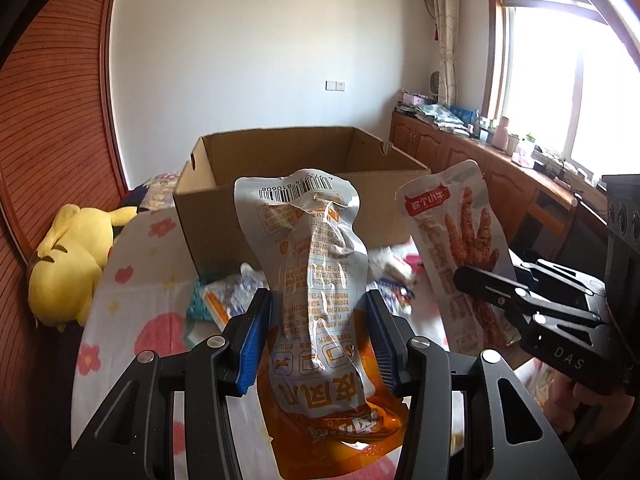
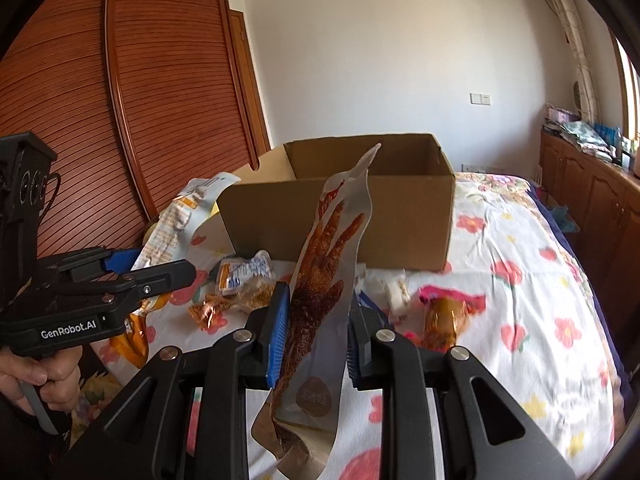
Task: Organize snacks
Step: 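Lift both held pouches and carry them over the cardboard box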
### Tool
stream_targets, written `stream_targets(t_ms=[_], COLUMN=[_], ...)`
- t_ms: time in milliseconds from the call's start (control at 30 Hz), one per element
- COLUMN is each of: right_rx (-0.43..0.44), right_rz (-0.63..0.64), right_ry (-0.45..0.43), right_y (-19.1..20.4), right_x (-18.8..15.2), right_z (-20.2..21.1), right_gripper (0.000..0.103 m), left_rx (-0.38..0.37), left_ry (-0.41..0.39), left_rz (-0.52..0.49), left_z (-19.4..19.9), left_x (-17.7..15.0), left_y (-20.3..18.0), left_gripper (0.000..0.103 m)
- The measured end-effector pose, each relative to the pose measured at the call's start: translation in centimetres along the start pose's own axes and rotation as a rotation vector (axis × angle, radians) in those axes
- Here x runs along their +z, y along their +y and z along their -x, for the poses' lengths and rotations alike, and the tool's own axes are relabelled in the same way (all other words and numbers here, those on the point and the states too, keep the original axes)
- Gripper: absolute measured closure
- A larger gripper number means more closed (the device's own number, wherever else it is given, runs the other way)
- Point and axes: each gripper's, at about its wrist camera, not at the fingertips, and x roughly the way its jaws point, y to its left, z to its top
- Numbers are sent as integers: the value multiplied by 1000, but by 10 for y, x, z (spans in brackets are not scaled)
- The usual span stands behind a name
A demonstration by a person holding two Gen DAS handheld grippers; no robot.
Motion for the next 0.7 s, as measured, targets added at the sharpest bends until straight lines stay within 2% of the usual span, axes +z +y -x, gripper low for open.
stream_targets(t_ms=[333,700], right_rx=[18,24], right_rz=[64,109], right_ry=[-41,-80], right_y=[-8,-25], right_x=[59,117], right_z=[-29,-70], right_gripper=[77,77], left_rx=[15,37], left_ry=[-47,-58], left_rz=[-56,-90], left_z=[-14,-58], left_x=[46,87], left_y=[14,24], left_gripper=[54,53])
